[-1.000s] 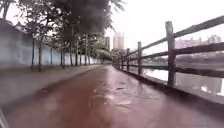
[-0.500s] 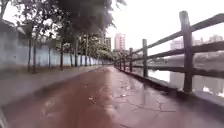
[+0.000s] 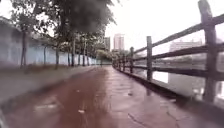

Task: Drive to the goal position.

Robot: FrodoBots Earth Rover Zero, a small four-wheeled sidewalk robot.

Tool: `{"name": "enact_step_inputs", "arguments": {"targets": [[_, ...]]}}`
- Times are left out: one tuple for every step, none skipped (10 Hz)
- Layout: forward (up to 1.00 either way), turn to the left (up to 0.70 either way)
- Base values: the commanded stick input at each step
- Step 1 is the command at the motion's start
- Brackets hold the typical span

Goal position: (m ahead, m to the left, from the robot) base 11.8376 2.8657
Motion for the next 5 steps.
{"name": "enact_step_inputs", "arguments": {"targets": [[1.0,0.0],[1.0,0.0],[1.0,0.0],[1.0,0.0],[1.0,0.01]]}}
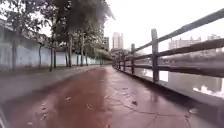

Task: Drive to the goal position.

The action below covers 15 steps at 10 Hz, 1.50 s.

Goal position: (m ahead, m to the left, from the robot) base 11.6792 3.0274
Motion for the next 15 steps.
{"name": "enact_step_inputs", "arguments": {"targets": [[1.0,0.1],[1.0,0.34],[1.0,0.33],[1.0,0.1],[1.0,0.0],[1.0,0.0],[1.0,0.0],[1.0,0.0],[1.0,0.0],[1.0,0.0],[1.0,0.0],[1.0,0.0],[1.0,0.0],[1.0,0.0],[1.0,0.0]]}}
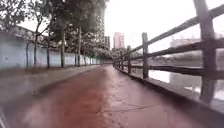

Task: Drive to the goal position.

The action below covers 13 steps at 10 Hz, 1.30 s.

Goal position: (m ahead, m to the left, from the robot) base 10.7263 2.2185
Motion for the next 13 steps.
{"name": "enact_step_inputs", "arguments": {"targets": [[1.0,0.0],[1.0,0.0],[1.0,0.06],[1.0,0.22],[1.0,0.39],[1.0,0.21],[1.0,0.03],[1.0,0.0],[1.0,0.0],[1.0,0.0],[1.0,0.0],[1.0,0.0],[1.0,0.0]]}}
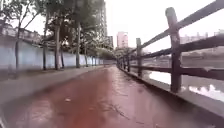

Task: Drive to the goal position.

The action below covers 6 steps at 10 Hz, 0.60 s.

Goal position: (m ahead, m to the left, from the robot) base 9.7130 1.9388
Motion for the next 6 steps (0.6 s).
{"name": "enact_step_inputs", "arguments": {"targets": [[1.0,0.0],[1.0,0.0],[1.0,0.0],[1.0,0.0],[1.0,0.0],[1.0,0.0]]}}
